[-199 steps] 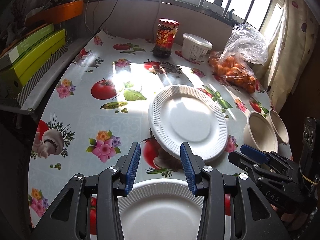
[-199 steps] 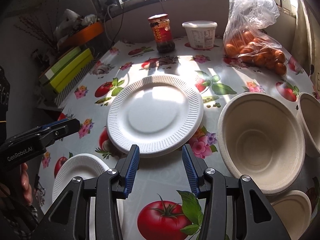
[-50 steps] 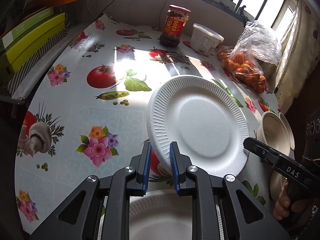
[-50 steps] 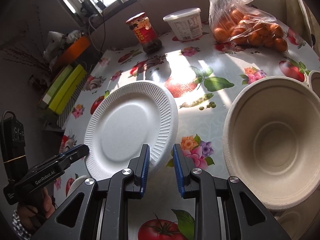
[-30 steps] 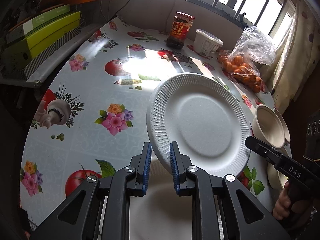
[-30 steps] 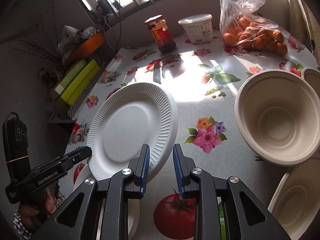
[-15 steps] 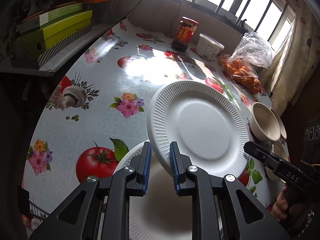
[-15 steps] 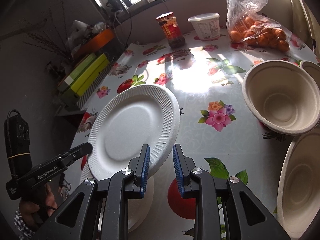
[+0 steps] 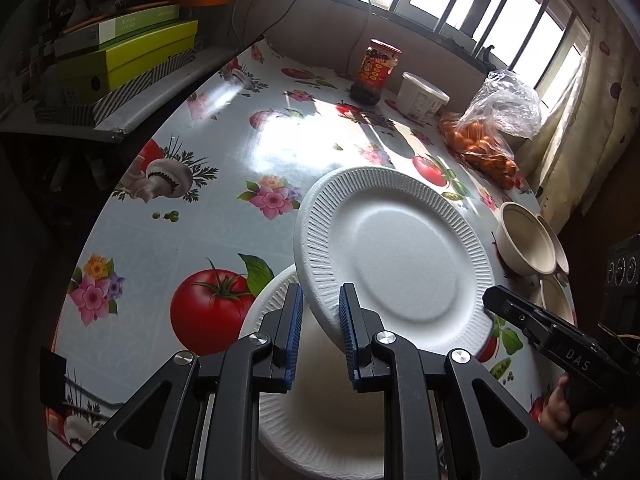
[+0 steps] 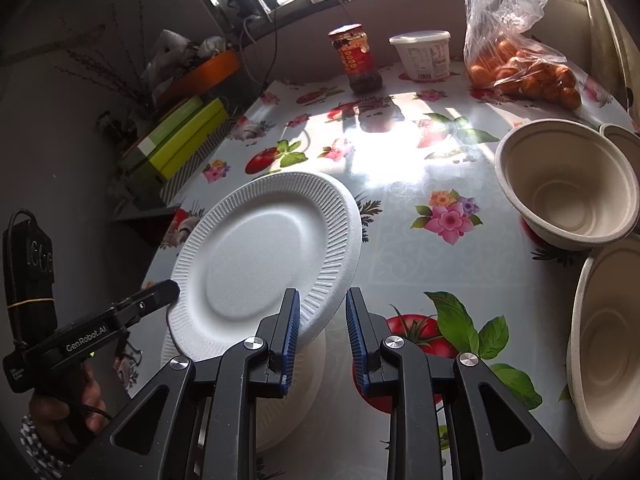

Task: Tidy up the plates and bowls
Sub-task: 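Lift the held white plate and carry it over the plate stack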

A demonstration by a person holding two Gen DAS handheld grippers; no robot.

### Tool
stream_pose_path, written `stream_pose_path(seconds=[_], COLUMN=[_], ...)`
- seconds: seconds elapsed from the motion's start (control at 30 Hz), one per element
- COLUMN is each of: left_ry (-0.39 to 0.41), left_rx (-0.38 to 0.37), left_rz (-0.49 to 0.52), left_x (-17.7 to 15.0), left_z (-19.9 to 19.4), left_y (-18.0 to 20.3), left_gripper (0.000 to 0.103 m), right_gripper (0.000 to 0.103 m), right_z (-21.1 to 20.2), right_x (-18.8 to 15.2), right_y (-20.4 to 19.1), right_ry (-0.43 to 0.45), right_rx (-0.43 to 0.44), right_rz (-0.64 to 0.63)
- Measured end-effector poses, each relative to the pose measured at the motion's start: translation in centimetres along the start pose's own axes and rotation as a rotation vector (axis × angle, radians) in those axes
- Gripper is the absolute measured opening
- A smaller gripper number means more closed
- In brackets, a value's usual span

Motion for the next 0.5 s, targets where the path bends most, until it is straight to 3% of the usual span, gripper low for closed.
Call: stream_pose_path(seconds=[0.5], left_ry=[0.014], left_rx=[0.006], left_rz=[-0.017], left_x=[-1.4], left_z=[-1.8], left_y=[-1.1], left_gripper=[0.020], right_gripper=[0.023], right_z=[-0.9], right_x=[-1.3], right_y=[-1.7], right_ry=[0.005], right_rx=[0.023], right_rz=[-0.031])
Point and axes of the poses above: each gripper's, at about its wrist camera, not at the fingertips, and z roughly the way its jaws point, y to its right, x to its top, the point moved 9 cm from there along z, roughly the way its jaws point, and after that the axes turned 4 degrees about x, right-handed, at the moved point
